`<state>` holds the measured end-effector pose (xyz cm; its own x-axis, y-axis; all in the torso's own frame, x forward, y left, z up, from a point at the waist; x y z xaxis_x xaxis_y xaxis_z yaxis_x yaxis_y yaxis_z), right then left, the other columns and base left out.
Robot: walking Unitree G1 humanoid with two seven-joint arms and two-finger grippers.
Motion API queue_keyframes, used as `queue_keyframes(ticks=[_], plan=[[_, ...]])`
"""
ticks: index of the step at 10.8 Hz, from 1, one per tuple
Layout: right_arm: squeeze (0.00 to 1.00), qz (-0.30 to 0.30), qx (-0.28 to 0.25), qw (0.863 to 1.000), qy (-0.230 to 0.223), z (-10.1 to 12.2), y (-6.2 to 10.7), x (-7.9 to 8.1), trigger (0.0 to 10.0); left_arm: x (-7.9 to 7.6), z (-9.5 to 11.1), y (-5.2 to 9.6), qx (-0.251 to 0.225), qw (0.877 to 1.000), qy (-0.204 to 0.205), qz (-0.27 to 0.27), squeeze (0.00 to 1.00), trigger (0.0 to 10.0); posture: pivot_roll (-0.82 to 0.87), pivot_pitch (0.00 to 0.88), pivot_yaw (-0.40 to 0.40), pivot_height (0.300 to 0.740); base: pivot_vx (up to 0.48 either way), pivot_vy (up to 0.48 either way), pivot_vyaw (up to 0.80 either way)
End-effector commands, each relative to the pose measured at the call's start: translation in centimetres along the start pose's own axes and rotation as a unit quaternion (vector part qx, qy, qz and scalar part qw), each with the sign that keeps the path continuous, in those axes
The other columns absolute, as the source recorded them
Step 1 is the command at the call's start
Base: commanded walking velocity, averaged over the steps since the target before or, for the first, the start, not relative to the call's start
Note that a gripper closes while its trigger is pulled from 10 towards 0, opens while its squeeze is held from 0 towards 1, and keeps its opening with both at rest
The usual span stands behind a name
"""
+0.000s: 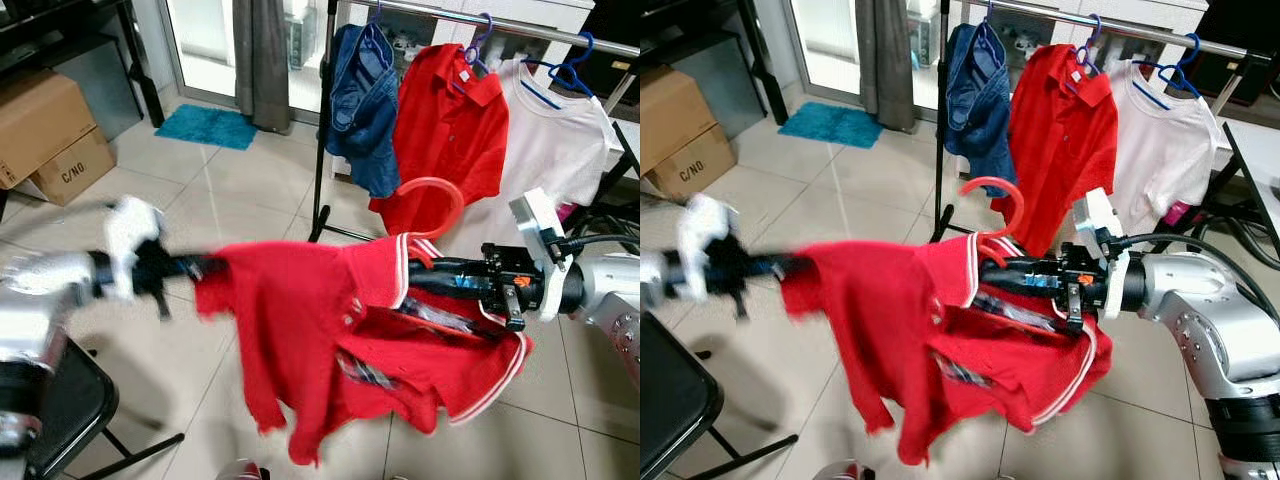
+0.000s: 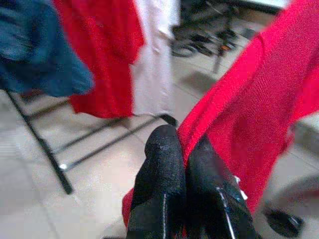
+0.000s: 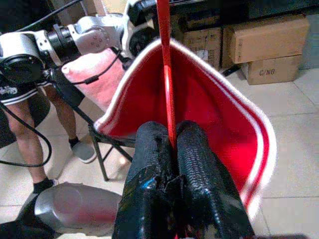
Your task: Hang hanger
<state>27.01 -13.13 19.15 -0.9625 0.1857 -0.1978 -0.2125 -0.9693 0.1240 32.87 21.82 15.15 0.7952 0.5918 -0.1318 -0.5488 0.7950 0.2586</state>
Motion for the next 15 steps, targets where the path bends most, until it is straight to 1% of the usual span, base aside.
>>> queue_keyframes(ticks=[1,3,5,6,10,11,14,15], plan=[[0.00,-0.029,-0.005,0.999,0.020,0.8,1.2,-1.0,10.0,1.5,1.5,1.7,-0.028,0.999,-0.004,0.044,0.00,0.0,0.08,0.035,-0.026,0.740,0.000,0.000,0.00],[0.00,-0.047,-0.011,0.999,0.019,0.6,1.6,-1.6,10.0,2.6,2.3,3.8,-0.064,0.994,0.009,0.085,0.00,0.0,0.08,0.032,-0.028,0.740,0.000,0.000,0.00],[0.00,-0.052,-0.010,0.998,0.020,0.5,1.8,-1.9,10.0,3.1,1.9,4.7,-0.078,0.991,0.022,0.104,0.00,0.0,0.08,0.029,-0.031,0.740,0.000,0.000,0.00],[0.00,-0.055,-0.008,0.998,0.022,0.4,2.0,-2.0,10.0,3.2,1.1,5.4,-0.075,0.990,0.029,0.115,0.00,0.0,0.08,0.029,-0.031,0.740,0.000,0.000,0.00],[0.00,-0.071,-0.001,0.997,0.026,0.2,2.9,-2.6,10.0,3.6,0.1,6.5,-0.076,0.986,0.043,0.139,0.00,0.0,0.08,0.026,-0.035,0.740,0.000,0.000,0.00],[0.00,-0.072,-0.001,0.997,0.027,0.2,3.0,-2.7,10.0,3.5,0.1,6.5,-0.076,0.986,0.044,0.140,0.00,0.0,0.08,0.026,-0.036,0.740,0.000,0.000,0.00],[0.00,-0.097,0.006,0.995,0.017,-0.6,4.2,-3.3,10.0,3.3,-0.5,6.8,-0.086,0.983,0.054,0.150,0.00,0.0,0.08,0.024,-0.040,0.740,0.000,0.000,0.00],[0.00,-0.100,0.004,0.995,0.016,-0.6,4.2,-3.4,10.0,2.9,-0.6,6.3,-0.084,0.985,0.051,0.143,0.00,0.0,0.08,0.025,-0.041,0.740,0.000,0.000,0.00]])
Point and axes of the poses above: a point about 5 cm out from each wrist's last joint towards the gripper, its own y axis pointing back from the gripper into the wrist, its own z axis along the axis of the wrist's last joint, x = y × z, the point moved 6 cm from there along -y, pointing out of the wrist towards the gripper, and after that the axes turned 13 degrees about y, right-handed, at the moved point
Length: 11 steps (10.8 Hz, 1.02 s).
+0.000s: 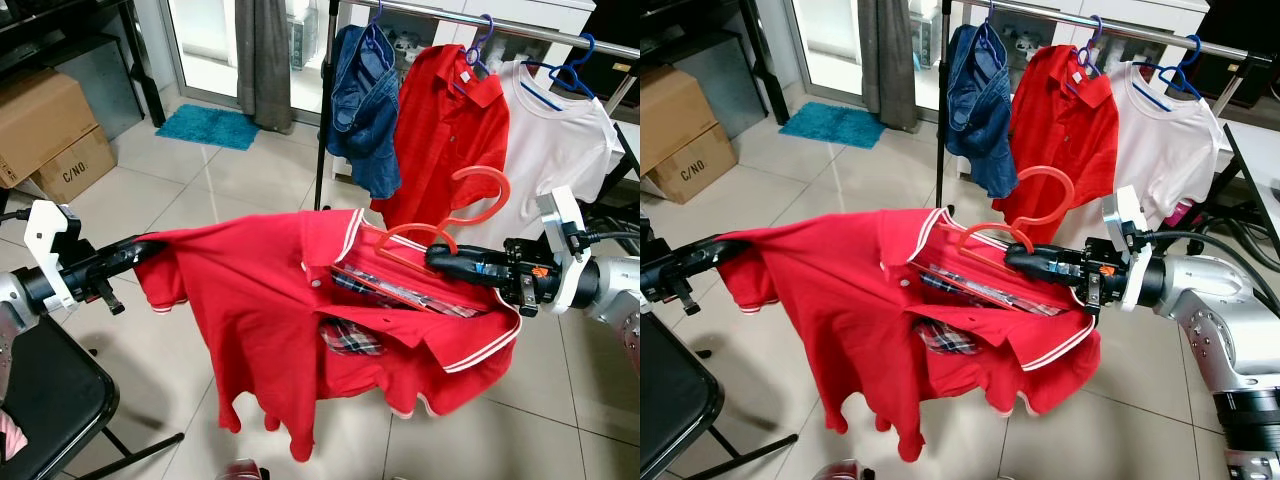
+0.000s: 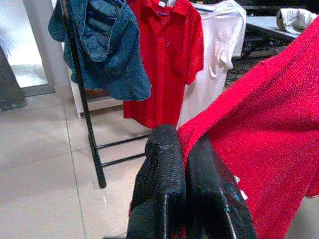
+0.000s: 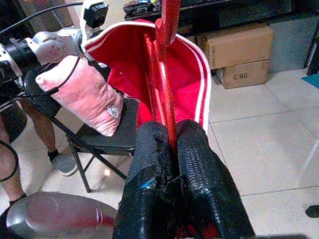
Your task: Hang hanger
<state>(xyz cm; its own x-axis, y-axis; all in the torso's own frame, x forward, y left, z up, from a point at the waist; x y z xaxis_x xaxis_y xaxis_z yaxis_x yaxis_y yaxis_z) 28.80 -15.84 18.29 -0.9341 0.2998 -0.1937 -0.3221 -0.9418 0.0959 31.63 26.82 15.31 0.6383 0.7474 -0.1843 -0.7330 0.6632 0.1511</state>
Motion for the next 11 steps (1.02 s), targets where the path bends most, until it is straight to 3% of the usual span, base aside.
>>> queue_keyframes(ticks=[1,2,3,4,7,8,10,11], plan=[[0.00,-0.036,0.000,0.999,0.031,1.3,0.9,-1.4,10.0,0.1,0.4,-0.4,-0.014,0.999,-0.017,0.024,0.00,1.2,0.08,0.026,-0.046,0.740,0.000,0.000,0.00],[0.00,-0.037,0.003,0.999,0.039,1.2,0.0,-1.5,10.0,-0.4,0.5,-1.8,-0.015,0.999,-0.036,0.023,0.00,10.0,0.08,0.024,-0.050,0.740,0.000,0.000,0.00],[0.00,-0.051,0.010,0.997,0.052,1.2,-1.1,-2.0,10.0,-1.4,1.0,-3.5,-0.030,0.998,-0.046,0.010,0.00,10.0,0.08,0.020,-0.050,0.740,0.000,0.000,0.00],[0.00,-0.044,0.009,0.997,0.063,1.5,-2.0,-1.6,10.0,-1.9,2.3,-5.2,-0.057,0.997,-0.060,0.010,1.00,10.0,0.08,0.015,-0.052,0.740,0.000,0.000,0.00],[0.00,-0.044,0.031,0.995,0.084,1.5,-2.4,-1.3,10.0,-1.5,4.3,-5.8,-0.095,0.992,-0.074,0.036,1.00,10.0,0.08,0.005,-0.050,0.740,0.000,0.000,0.00],[0.00,-0.077,0.063,0.992,0.081,0.5,-2.5,-2.1,10.0,-1.5,5.0,-5.8,-0.114,0.990,-0.064,0.044,1.00,10.0,0.07,0.001,-0.051,0.740,0.000,0.000,0.00],[0.00,-0.155,0.087,0.981,0.073,-0.3,-3.1,-4.1,10.0,-2.6,5.4,-6.9,-0.135,0.989,-0.045,0.044,1.00,10.0,0.07,0.001,-0.051,0.740,0.000,0.000,0.00],[0.00,-0.201,0.094,0.973,0.058,-0.8,-4.0,-4.9,10.0,-4.8,5.5,-9.1,-0.152,0.988,-0.028,0.028,1.00,10.0,0.08,0.004,-0.056,0.740,0.000,0.000,0.00]])
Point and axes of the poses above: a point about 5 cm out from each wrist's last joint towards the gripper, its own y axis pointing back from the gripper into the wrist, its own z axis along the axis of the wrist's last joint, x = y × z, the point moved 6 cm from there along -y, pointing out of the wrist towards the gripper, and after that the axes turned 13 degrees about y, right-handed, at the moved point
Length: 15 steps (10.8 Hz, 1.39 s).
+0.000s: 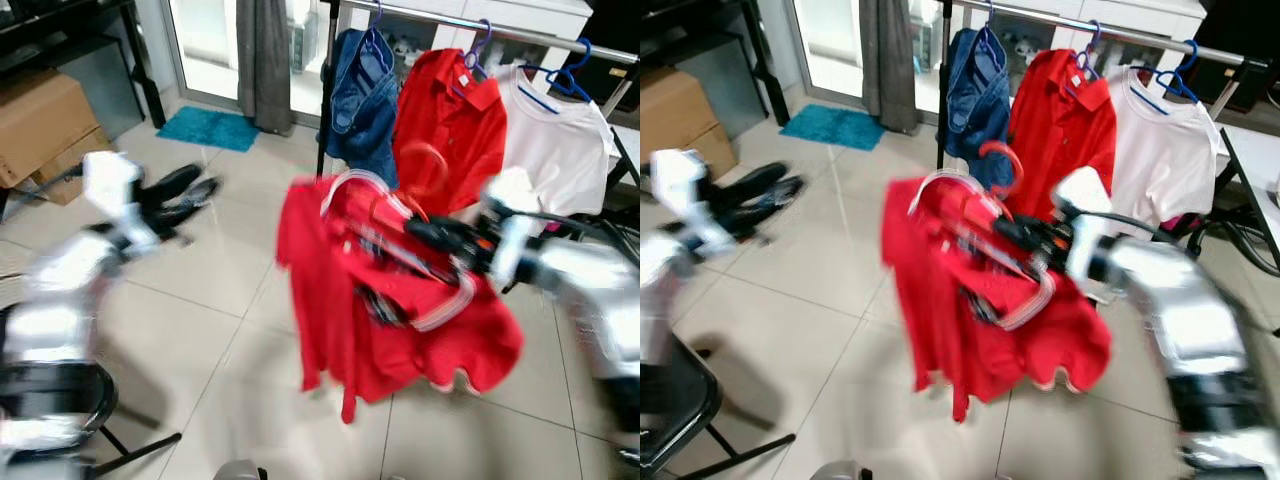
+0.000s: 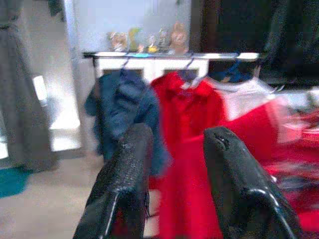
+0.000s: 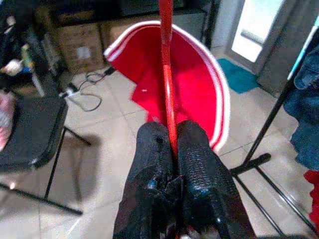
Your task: Hang hanger
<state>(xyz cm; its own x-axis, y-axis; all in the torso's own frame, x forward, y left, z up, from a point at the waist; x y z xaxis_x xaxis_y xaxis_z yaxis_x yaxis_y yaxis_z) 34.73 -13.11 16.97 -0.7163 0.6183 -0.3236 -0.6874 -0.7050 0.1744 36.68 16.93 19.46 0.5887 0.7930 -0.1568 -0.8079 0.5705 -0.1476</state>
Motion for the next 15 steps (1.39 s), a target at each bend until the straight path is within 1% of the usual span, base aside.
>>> queue_keyframes(ticks=[1,2,3,4,5,6,7,9,10,11,13,15], plan=[[0.00,-0.030,-0.006,0.999,0.008,1.0,-0.5,-0.6,10.0,-1.8,-0.4,-2.0,0.011,1.000,-0.015,-0.012,1.00,10.0,0.08,0.006,-0.056,0.740,0.000,0.000,0.00],[0.00,-0.042,-0.012,0.999,0.002,1.3,-1.2,-0.3,10.0,-3.3,-1.2,-3.4,0.012,0.999,-0.025,-0.026,1.00,10.0,0.08,0.009,-0.060,0.740,0.000,0.000,0.00],[0.00,-0.056,-0.018,0.998,-0.007,1.8,-1.9,0.1,10.0,-4.9,-2.1,-4.9,0.019,0.996,-0.072,-0.042,1.00,10.0,0.07,0.011,-0.057,0.740,0.000,0.000,0.00],[0.00,-0.067,-0.029,0.997,-0.023,2.4,-2.4,0.3,10.0,-5.8,-1.9,-6.1,0.004,0.993,-0.113,-0.037,1.00,10.0,0.06,0.012,-0.047,0.740,0.000,0.000,0.00],[0.00,-0.067,-0.045,0.996,-0.036,3.1,-2.7,0.9,10.0,-6.2,-1.5,-7.1,-0.014,0.988,-0.153,-0.015,1.00,10.0,0.05,0.013,-0.035,0.740,0.000,0.000,0.00],[0.00,-0.064,-0.059,0.995,-0.057,3.4,-2.7,1.3,10.0,-6.4,-1.6,-7.6,-0.015,0.979,-0.205,-0.003,0.43,10.0,0.05,0.015,-0.036,0.740,0.000,0.000,0.00],[0.00,-0.054,-0.067,0.994,-0.073,3.6,-2.7,1.7,10.0,-6.3,-2.0,-7.9,-0.009,0.976,-0.219,0.003,0.00,10.0,0.05,0.017,-0.038,0.740,0.000,0.000,0.00],[0.00,-0.022,-0.085,0.993,-0.084,4.4,-2.8,3.0,10.0,-4.8,-2.5,-8.5,-0.004,0.973,-0.224,0.047,0.00,10.0,0.05,0.018,-0.044,0.740,0.000,0.000,0.00],[0.00,-0.014,-0.089,0.992,-0.085,4.7,-2.8,3.2,10.0,-4.4,-2.5,-8.8,-0.004,0.975,-0.216,0.054,0.00,8.5,0.05,0.015,-0.044,0.740,0.000,0.000,0.00],[0.00,-0.012,-0.090,0.992,-0.086,4.8,-2.8,3.3,10.0,-4.4,-2.4,-8.8,-0.008,0.975,-0.214,0.054,0.00,0.0,0.05,0.015,-0.044,0.740,0.000,0.000,0.00],[0.00,-0.011,-0.087,0.992,-0.086,4.7,-2.7,3.4,10.0,-4.8,-2.2,-9.0,-0.017,0.977,-0.207,0.040,0.00,0.0,0.05,0.014,-0.043,0.740,0.000,0.000,0.00],[0.00,-0.011,-0.083,0.993,-0.087,4.5,-2.7,3.4,10.0,-4.9,-2.2,-9.2,-0.026,0.977,-0.206,0.041,0.00,0.0,0.05,0.012,-0.038,0.740,0.000,0.000,0.00]])
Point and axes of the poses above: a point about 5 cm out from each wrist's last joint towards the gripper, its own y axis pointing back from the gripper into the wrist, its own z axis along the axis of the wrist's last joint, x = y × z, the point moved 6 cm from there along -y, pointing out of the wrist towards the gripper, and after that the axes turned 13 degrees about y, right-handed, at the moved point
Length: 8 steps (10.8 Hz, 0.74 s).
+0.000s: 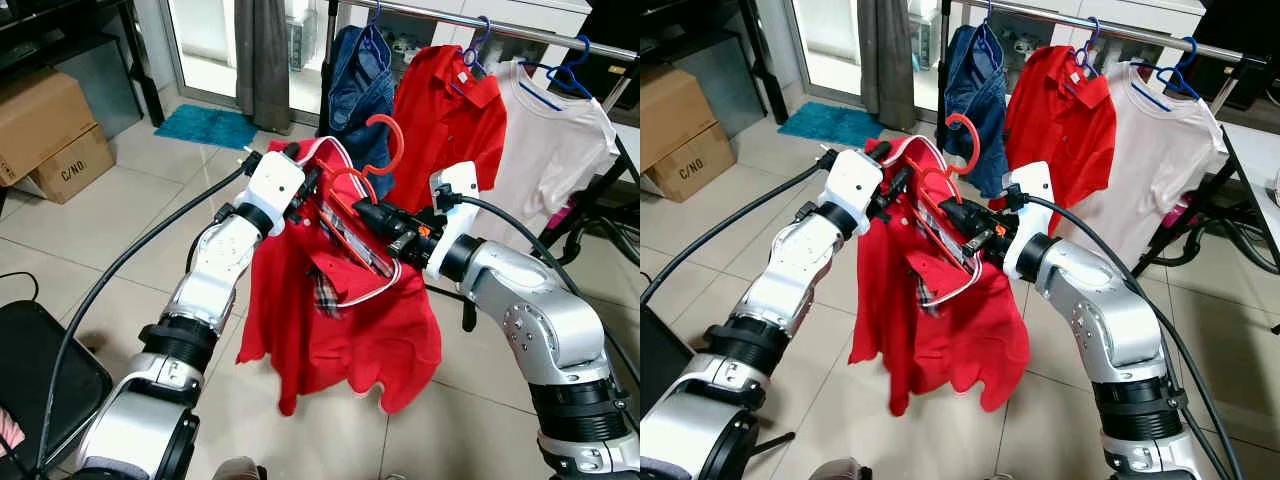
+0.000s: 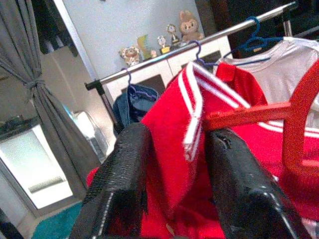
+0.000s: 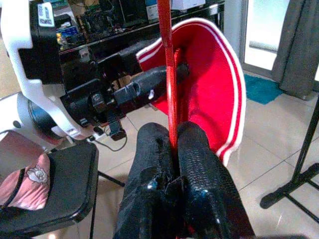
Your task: Hang hanger
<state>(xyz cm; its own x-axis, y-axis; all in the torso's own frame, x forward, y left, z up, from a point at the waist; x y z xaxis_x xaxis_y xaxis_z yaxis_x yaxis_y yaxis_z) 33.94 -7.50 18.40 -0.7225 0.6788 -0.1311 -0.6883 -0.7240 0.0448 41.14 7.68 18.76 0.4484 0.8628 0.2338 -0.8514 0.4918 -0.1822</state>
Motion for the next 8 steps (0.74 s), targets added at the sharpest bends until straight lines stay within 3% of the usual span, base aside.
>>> queue_keyframes(ticks=[1,8], plan=[[0.00,0.001,-0.017,1.000,0.014,1.07,0.34,0.02,10.0,-0.13,0.72,-0.43,-0.013,1.000,0.001,-0.002,0.00,0.0,0.05,0.011,-0.039,0.740,0.000,0.000,0.00],[0.00,0.000,-0.010,1.000,0.019,0.94,0.34,-0.12,10.0,0.68,0.48,-0.32,-0.016,1.000,0.001,0.022,0.00,0.0,0.05,0.011,-0.044,0.740,0.000,0.000,0.00]])
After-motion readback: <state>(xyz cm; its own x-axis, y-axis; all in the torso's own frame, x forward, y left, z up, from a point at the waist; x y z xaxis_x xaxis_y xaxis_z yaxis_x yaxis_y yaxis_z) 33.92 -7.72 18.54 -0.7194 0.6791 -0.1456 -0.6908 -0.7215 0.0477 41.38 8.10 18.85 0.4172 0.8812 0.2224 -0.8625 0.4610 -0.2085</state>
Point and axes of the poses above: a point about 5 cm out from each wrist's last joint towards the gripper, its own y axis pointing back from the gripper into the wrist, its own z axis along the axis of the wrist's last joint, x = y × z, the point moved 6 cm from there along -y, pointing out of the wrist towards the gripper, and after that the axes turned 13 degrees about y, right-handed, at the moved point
